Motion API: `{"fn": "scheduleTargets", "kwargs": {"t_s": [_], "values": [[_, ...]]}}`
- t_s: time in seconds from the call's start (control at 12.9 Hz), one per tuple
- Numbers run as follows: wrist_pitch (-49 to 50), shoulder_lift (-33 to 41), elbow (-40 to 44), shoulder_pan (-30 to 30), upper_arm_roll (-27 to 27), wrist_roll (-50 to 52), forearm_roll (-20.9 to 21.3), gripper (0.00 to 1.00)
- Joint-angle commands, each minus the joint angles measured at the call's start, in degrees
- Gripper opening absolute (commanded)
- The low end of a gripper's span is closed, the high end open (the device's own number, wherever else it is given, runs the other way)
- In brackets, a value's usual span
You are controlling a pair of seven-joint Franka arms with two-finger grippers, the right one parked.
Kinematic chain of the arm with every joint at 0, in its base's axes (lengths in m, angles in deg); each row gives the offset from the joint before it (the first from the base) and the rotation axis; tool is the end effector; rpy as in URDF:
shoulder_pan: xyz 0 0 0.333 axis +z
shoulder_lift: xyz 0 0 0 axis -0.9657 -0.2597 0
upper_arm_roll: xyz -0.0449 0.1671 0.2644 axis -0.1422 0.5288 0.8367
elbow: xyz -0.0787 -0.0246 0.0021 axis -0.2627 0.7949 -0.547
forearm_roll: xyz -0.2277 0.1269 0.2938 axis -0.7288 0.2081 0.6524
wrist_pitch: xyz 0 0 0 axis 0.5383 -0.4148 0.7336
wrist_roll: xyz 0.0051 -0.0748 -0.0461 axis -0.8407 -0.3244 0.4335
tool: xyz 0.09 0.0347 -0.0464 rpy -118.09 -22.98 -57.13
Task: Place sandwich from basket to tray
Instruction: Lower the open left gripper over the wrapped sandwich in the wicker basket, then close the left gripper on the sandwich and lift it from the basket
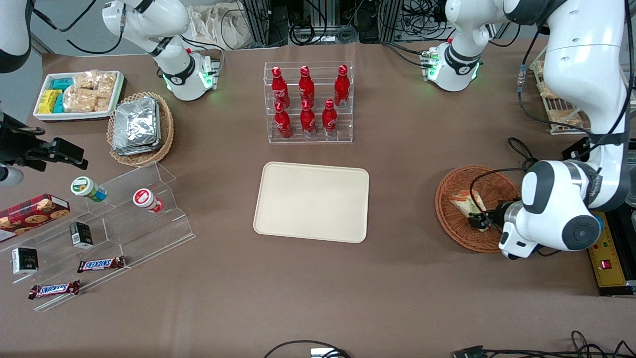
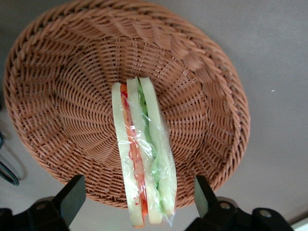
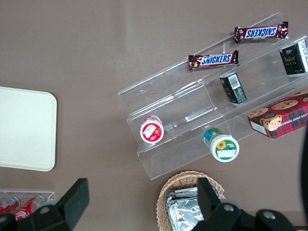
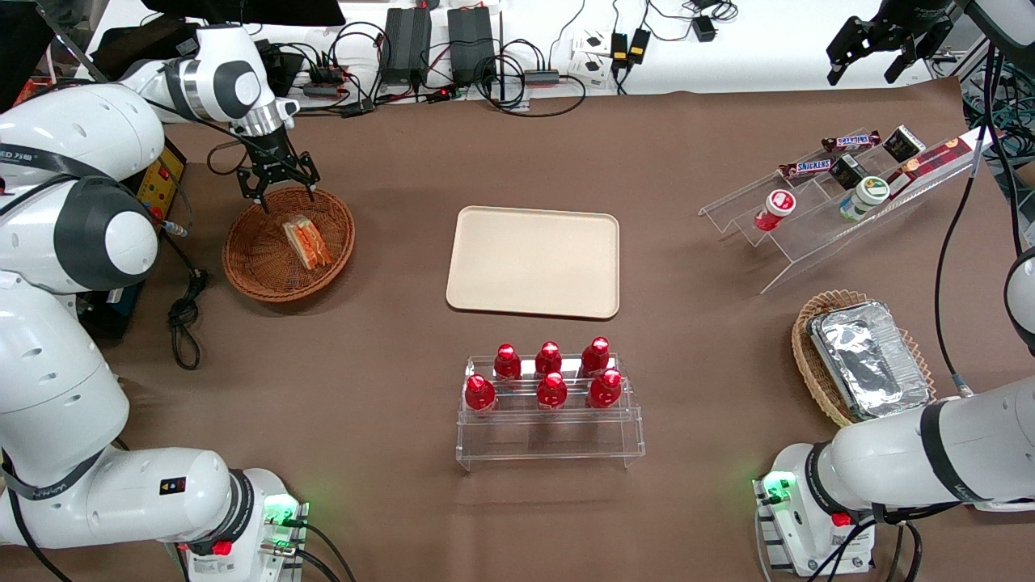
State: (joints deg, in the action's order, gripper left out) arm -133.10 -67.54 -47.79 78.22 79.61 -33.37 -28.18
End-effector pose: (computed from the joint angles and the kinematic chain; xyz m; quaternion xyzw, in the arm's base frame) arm 0.6508 -0.0374 0.2786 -0.9584 -0.1988 0.2032 0.0270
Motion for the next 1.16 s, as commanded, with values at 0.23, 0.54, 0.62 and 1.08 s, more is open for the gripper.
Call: {"fn": "scheduleTargets", "kwargs": {"t_s": [0.23,0.54,0.62,1.08], "values": [[-1.73,-1.88,-0.67,0.24,-0.23,1.28,-0.47,1.00],[-4.88,-3.20,-2.94,0.24,-0.14,1.28,-1.77,1.00],[-6.37,-3.28,-4.17,0.24,-0.14,1.28,-1.96,1.00],[-7.80,-2.94,-5.41,0.24,-0.23,1.28,-2.84,0.45]]}}
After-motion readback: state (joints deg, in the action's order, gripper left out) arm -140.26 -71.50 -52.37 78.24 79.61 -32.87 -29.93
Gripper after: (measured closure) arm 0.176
